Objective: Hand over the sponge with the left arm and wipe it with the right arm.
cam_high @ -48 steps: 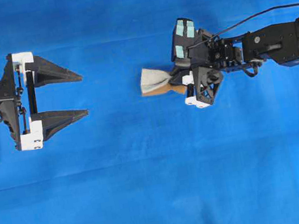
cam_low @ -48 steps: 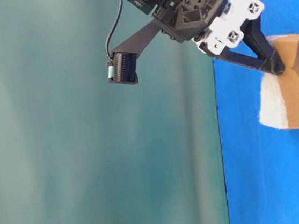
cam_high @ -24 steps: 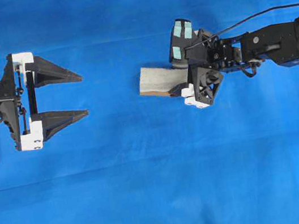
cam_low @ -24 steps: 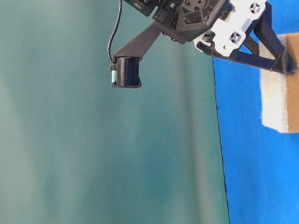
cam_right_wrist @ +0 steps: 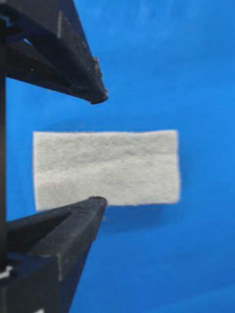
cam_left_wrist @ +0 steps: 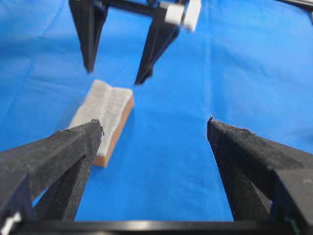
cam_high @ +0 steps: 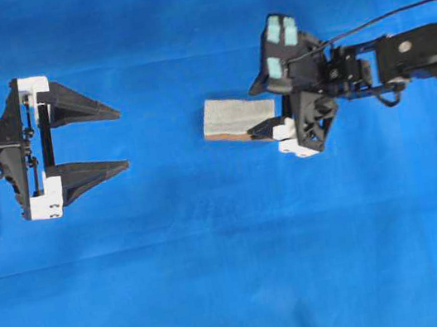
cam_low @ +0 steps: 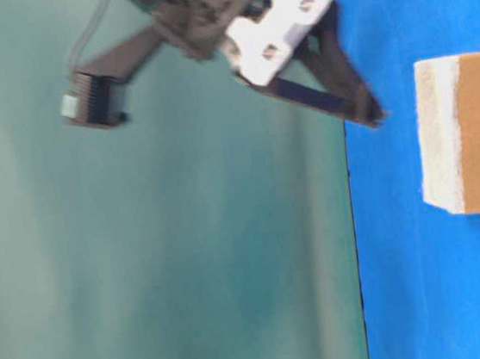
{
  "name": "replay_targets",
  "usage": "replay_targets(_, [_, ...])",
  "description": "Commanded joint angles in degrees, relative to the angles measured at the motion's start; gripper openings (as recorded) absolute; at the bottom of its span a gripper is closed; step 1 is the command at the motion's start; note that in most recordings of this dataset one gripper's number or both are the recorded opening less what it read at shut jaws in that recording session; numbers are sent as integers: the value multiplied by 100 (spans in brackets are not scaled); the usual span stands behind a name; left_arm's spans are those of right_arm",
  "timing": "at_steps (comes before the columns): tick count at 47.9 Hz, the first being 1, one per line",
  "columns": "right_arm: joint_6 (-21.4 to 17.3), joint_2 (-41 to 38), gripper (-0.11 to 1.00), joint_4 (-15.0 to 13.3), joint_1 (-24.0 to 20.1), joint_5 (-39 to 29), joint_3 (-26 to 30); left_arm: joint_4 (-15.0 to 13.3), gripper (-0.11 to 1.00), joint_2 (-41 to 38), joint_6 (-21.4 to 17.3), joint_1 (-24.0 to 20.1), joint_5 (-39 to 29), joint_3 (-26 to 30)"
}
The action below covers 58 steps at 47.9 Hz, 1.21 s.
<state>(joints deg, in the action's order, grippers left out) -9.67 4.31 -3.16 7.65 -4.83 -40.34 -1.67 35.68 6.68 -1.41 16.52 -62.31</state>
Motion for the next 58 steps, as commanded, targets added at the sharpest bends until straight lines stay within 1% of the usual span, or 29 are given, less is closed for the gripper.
replay_targets(1, [18, 492, 74, -18, -18, -97, 105, 9, 85, 18, 0, 18, 18, 62])
replay_targets(7, [26, 949, 74, -26, -44, -185, 53, 9, 85, 26, 9, 9, 0, 53])
replay_targets(14, [26, 1301, 74, -35, -53, -105, -123, 9, 85, 26, 9, 9, -26, 62])
replay_targets(31, [18, 1327, 74, -26, -62, 88, -176, 9, 85, 26, 9, 9, -26, 62])
replay_targets(40, [9, 1450, 73, -35, -53, 44, -220, 9, 85, 123, 9, 18, -35, 53])
replay_targets(49, [9, 1960, 73, -26, -62, -53, -369, 9, 85, 668, -26, 9, -264, -26])
replay_targets(54, [9, 2355, 73, -35, -62, -167, -519, 9, 85, 1116, -35, 9, -598, -105])
replay_targets(58, [9, 2777, 73, -26, -62, -246, -703, 9, 85, 1591, -70, 9, -1037, -123])
